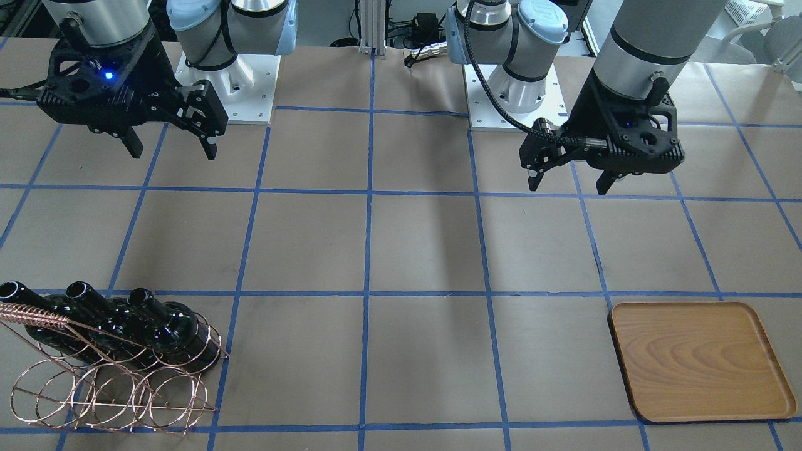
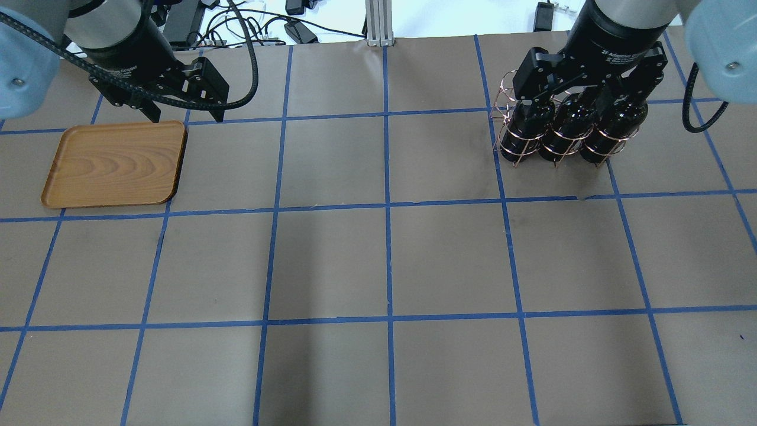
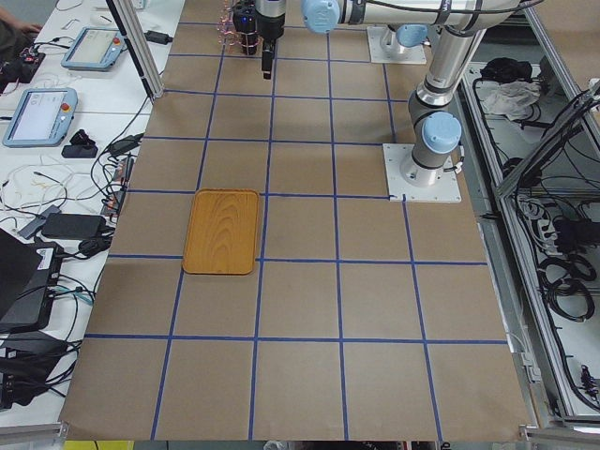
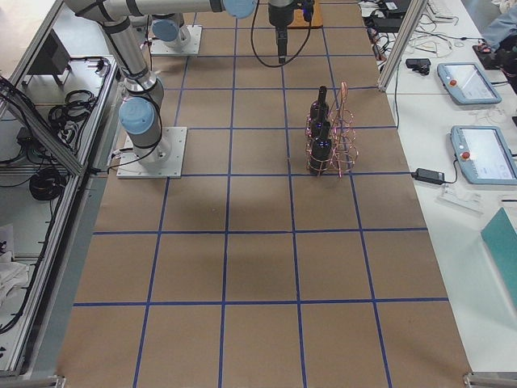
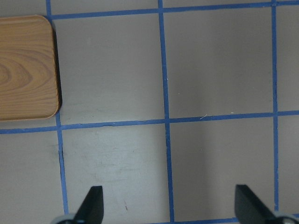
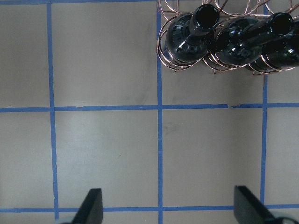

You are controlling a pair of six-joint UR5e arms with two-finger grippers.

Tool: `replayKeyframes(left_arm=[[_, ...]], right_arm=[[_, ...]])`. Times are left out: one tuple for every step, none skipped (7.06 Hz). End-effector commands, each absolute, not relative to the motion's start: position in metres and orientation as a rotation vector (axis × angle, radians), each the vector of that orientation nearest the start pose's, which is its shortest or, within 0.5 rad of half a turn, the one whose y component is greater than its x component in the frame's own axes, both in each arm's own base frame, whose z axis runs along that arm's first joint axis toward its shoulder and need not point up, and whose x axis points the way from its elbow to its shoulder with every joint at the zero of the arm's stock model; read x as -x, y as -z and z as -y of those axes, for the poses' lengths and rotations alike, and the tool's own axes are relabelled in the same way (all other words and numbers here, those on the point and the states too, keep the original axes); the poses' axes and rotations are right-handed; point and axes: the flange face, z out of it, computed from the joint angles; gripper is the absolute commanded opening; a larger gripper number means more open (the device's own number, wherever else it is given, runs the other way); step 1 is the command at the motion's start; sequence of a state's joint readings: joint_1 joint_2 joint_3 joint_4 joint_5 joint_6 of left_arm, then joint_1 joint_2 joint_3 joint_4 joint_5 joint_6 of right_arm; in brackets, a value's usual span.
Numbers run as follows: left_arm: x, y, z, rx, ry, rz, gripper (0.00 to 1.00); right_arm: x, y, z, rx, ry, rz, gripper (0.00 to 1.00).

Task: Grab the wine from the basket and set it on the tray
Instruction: 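Lower the right gripper onto the middle dark wine bottle in the copper rack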

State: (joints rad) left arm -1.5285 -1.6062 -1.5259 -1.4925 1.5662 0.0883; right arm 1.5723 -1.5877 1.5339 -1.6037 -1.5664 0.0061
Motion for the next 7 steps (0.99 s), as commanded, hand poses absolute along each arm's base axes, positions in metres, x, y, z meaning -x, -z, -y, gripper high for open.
replayKeyframes(left_arm=[[0.111, -0.499, 0.520, -0.075, 0.135, -3.135, 1.00], [0.111, -0.498, 0.520, -0.075, 0.132, -3.134, 1.00], [0.111, -0.498, 0.520, -0.075, 0.132, -3.135, 1.00], [0.111, -0.498, 0.520, -0.075, 0.132, -3.135, 1.00], [0.111, -0.498, 0.520, -0.075, 0.132, -3.134, 1.00], [0.111, -0.498, 0.520, -0.075, 0.132, -3.134, 1.00], [0.111, -0.498, 0.520, -0.075, 0.132, -3.134, 1.00]], right_arm=[[-0.135, -0.516, 0.494, -0.004, 0.135, -3.134, 1.00], [-0.135, -0.516, 0.494, -0.004, 0.135, -3.134, 1.00], [-0.135, -0.516, 0.494, -0.004, 0.137, -3.134, 1.00], [-0.135, -0.518, 0.495, -0.002, 0.147, -3.133, 1.00], [-0.132, -0.518, 0.500, -0.009, 0.149, -3.132, 1.00], [-0.128, -0.519, 0.514, -0.021, 0.159, -3.132, 1.00], [-0.121, -0.517, 0.545, -0.035, 0.157, -3.154, 1.00]])
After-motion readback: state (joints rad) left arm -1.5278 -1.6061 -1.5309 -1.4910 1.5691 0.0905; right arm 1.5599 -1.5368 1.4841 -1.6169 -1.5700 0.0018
